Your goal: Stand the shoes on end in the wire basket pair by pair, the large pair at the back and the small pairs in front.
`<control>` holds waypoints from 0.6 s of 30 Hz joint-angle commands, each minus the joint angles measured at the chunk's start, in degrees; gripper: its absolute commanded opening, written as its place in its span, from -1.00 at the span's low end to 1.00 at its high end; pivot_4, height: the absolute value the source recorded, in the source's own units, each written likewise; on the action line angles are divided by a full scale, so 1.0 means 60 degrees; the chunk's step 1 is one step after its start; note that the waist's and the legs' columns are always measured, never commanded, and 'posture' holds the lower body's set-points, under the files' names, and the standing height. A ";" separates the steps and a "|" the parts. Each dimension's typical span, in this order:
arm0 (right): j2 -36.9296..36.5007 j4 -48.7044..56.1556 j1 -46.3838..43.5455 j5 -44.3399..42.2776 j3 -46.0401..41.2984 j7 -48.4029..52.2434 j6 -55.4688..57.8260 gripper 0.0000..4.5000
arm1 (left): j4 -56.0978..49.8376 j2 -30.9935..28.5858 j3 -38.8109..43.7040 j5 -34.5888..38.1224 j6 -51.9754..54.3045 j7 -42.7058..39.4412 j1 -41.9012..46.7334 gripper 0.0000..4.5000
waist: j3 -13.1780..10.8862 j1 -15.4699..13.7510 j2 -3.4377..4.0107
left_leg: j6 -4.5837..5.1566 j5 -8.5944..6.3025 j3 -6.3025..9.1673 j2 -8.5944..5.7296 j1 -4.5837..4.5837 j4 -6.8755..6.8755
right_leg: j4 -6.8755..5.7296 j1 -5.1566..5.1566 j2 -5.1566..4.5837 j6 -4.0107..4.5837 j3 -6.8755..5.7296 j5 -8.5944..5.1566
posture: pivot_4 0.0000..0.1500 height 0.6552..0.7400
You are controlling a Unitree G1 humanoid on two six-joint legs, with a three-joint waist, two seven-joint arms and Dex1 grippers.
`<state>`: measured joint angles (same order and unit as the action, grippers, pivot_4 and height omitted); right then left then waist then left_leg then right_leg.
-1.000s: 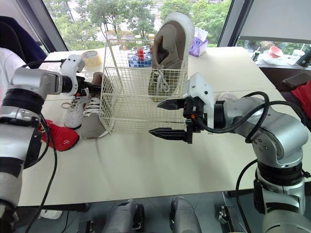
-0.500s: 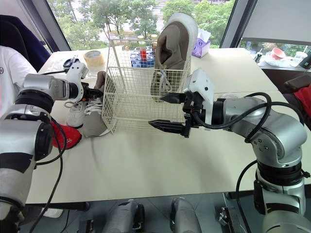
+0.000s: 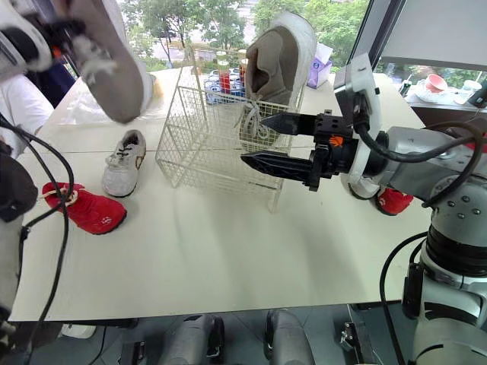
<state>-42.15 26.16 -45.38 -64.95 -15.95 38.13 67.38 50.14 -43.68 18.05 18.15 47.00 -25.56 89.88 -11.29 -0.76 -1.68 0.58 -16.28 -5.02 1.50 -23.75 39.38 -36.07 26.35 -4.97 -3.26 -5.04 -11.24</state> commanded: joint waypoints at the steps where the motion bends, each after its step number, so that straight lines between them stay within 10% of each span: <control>1: -0.0129 0.0115 -0.0109 -0.0140 -0.0043 -0.0084 -0.0340 1.00 | -0.1018 0.0164 -0.0532 -0.0115 -0.1030 -0.0897 -0.0231 -0.79 | 0.0000 -0.0004 0.0000 | 0.0003 -0.0002 -0.0004 0.0000 0.0005 0.0000 | -0.0001 -0.0003 0.0000 0.0000 0.0000 0.0000 | 1.00 1.00; 18: -0.0405 0.0500 0.0081 -0.0605 -0.0635 -0.1597 -0.1202 1.00 | 0.2455 0.4095 -0.0963 -0.1675 -1.1588 0.0862 0.1000 -0.79 | 0.0001 -0.0021 0.0000 | 0.0057 -0.0031 -0.0012 0.0007 -0.0079 0.0127 | 0.0016 0.0009 0.0012 -0.0033 -0.0015 0.0041 | 1.00 1.00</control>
<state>-43.78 27.46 -44.83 -67.15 -17.52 29.57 61.23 65.50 -19.44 12.99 9.19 -18.64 -20.93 94.35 -11.28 -0.88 -1.68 0.92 -16.47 -5.08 1.54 -24.23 40.15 -35.98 26.40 -4.90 -3.47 -5.13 -10.99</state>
